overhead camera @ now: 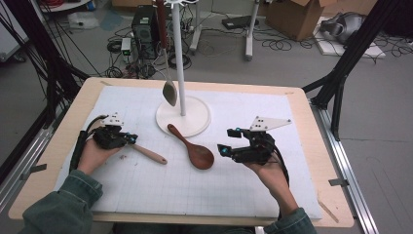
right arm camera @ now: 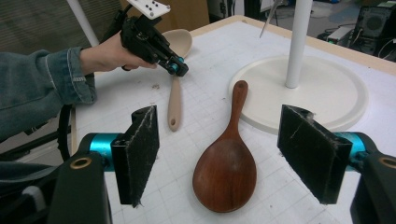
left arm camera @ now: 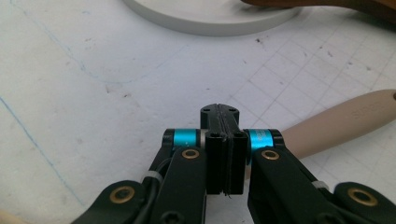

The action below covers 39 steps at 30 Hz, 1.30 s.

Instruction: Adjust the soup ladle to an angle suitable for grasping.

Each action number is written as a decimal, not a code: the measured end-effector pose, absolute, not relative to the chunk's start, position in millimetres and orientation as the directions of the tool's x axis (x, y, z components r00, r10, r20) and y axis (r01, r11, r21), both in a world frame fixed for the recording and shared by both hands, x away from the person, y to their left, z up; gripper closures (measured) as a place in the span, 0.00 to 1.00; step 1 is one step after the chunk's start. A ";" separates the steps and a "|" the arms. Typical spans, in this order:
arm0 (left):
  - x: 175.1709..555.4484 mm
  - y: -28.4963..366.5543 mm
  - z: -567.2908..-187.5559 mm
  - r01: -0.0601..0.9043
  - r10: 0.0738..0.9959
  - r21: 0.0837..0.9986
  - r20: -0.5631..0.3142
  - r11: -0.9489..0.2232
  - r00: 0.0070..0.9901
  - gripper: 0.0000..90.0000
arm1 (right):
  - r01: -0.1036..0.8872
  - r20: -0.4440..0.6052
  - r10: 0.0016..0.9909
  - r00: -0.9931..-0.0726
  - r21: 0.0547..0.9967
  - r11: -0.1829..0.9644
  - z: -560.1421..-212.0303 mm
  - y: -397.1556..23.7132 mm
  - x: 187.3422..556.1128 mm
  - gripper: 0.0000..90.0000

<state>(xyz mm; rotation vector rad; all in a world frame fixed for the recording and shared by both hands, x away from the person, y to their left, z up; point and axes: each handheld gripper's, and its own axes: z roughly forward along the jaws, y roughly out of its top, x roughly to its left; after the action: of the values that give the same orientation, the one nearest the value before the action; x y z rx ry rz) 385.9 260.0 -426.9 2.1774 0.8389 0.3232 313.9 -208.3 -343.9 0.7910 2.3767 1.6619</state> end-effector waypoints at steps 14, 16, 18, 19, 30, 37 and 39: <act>383.4 258.8 -427.0 0.466 0.637 0.722 -0.045 -0.512 0.770 0.99 | 0.336 0.180 0.481 -0.858 0.906 0.260 -344.8 -207.9 312.7 0.32; 382.8 258.9 -426.4 0.461 0.633 0.720 -0.039 -0.519 0.773 1.00 | 0.336 0.179 0.483 -0.857 0.905 0.261 -345.1 -207.7 313.0 0.32; 382.4 258.3 -426.4 0.462 0.636 0.721 -0.038 -0.517 0.771 1.00 | 0.338 0.180 0.482 -0.858 0.904 0.263 -345.4 -207.2 313.1 0.32; 382.2 258.0 -426.3 0.461 0.636 0.719 -0.035 -0.519 0.771 1.00 | 0.338 0.180 0.483 -0.857 0.904 0.263 -345.7 -206.9 313.3 0.32; 381.1 253.7 -426.8 0.451 0.628 0.718 -0.024 -0.530 0.778 1.00 | 0.343 0.180 0.481 -0.858 0.898 0.276 -347.4 -205.4 314.2 0.32; 380.9 252.5 -426.9 0.448 0.619 0.718 -0.030 -0.533 0.785 1.00 | 0.343 0.180 0.478 -0.860 0.896 0.280 -348.6 -204.4 314.9 0.32; 380.8 252.1 -427.2 0.449 0.619 0.720 -0.034 -0.529 0.785 1.00 | 0.345 0.180 0.478 -0.860 0.895 0.282 -348.7 -204.1 314.8 0.32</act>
<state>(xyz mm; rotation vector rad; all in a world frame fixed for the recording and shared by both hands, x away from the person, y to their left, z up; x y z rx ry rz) 380.8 252.1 -427.2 2.2192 0.7882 0.2908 314.8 -204.1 -348.7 0.7791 2.4139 1.6353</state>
